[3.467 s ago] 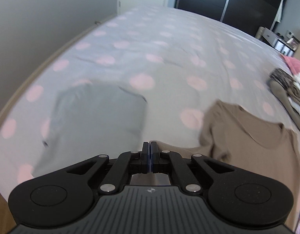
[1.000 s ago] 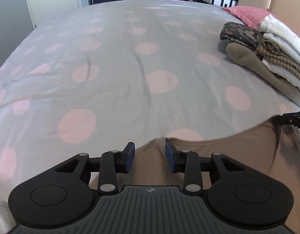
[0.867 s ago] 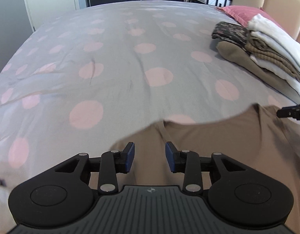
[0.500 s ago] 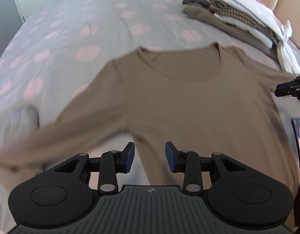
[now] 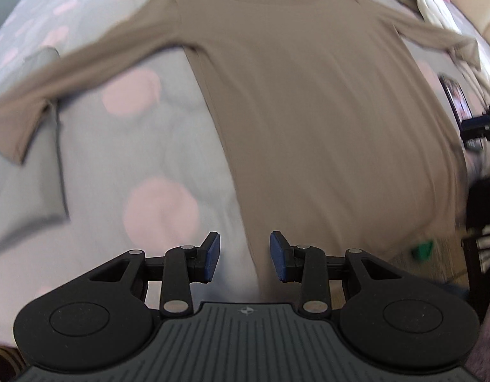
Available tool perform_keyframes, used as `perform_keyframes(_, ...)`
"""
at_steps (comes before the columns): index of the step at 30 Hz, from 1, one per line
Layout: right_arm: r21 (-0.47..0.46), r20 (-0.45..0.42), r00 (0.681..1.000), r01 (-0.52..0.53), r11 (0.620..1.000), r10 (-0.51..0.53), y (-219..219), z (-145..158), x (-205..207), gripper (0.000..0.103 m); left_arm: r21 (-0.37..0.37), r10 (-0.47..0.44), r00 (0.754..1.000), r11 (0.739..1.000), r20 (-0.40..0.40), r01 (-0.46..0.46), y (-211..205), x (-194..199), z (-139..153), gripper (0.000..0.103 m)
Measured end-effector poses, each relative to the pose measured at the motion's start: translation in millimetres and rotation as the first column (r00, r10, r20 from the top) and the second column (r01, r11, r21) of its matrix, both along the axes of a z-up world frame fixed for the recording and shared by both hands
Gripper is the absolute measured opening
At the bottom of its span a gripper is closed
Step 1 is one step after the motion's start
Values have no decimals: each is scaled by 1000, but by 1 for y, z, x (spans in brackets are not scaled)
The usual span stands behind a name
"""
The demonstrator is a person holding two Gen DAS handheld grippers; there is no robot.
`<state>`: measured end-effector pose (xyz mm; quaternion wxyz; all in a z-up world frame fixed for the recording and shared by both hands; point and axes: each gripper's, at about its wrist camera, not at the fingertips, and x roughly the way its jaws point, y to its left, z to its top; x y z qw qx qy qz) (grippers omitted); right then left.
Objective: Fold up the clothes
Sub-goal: 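Grasp the brown shirt's hem corners with both grippers, then lift the shirt by the hem with both grippers and shake it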
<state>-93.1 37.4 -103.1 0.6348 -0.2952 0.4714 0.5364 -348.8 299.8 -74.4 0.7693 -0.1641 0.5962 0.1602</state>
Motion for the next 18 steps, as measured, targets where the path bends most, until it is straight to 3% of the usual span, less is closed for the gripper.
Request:
perform_keyframes(6, -49, -14, 998, -67, 997, 66, -20, -10, -18, 28, 16, -84, 992, 996, -97, 85, -32, -4, -29, 29)
perform_keyframes(8, -67, -1, 997, -75, 995, 75, -27, -14, -23, 28, 26, -83, 990, 996, -112, 86, -36, -1, -38, 10)
perform_keyframes(10, -80, -4, 997, -81, 993, 81, -32, -16, -25, 28, 23, -94, 989, 995, -117, 97, -41, 1, -42, 2)
perform_keyframes(12, -103, -18, 996, -92, 990, 91, -36, -21, -27, 28, 46, -120, 986, 991, -118, 126, -47, 2, -40, 1)
perform_keyframes(18, -179, -28, 992, -125, 976, 122, -38, -37, -32, 28, 43, -15, 994, 999, -112, 20, -31, -18, -30, 0)
